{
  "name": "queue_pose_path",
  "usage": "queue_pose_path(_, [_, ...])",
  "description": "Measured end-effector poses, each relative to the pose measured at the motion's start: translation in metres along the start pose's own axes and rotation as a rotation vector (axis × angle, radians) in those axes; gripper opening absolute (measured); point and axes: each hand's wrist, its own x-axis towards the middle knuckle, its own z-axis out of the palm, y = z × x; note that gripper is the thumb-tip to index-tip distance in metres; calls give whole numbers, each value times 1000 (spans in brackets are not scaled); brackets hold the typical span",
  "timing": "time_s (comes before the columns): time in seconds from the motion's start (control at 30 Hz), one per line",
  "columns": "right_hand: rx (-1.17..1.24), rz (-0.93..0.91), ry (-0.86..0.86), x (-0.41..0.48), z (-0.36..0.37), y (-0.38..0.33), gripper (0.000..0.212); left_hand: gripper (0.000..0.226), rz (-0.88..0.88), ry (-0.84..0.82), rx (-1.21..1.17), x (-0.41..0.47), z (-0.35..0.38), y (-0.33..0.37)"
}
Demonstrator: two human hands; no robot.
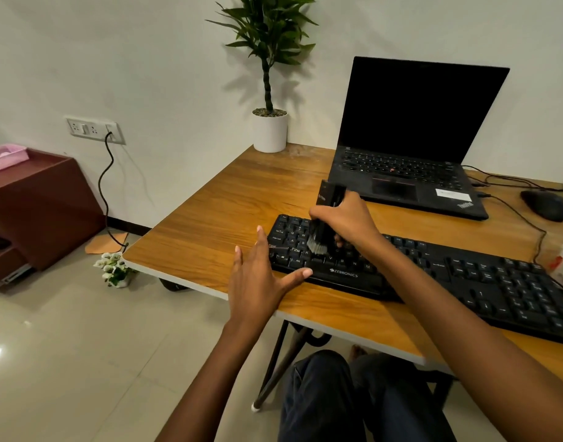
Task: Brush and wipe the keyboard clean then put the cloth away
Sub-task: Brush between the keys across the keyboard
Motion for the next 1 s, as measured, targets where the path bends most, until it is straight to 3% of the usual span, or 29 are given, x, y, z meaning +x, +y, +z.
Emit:
queue_pose_path(0.1, [19,-63,56,-1,11,4,18,117,-7,-3,12,0,1,2])
queue_pose_path(0.33, [15,36,-214,-4,1,2,16,115,-5,1,16,0,0,3])
queue_pose_path(0.5, [36,-71,21,0,7,7,16,115,-9,5,14,0,1,2])
queue_pose_path(0.6, [15,-104,-17,-16,16,14,19,113,2,5,13,0,0,3])
queue_pose_path(0.73, [-18,-16,-148,-11,7,6,17,115,-4,-9,21,-1,-1,4])
queue_pose_path(0.87, [-13,-122,1,4,8,0,21,122,2,-18,40,-3,-2,4])
queue_pose_path(1.0, [20,-143,-65,-9,19,9,23,123,14,-11,59,-2,-3,8])
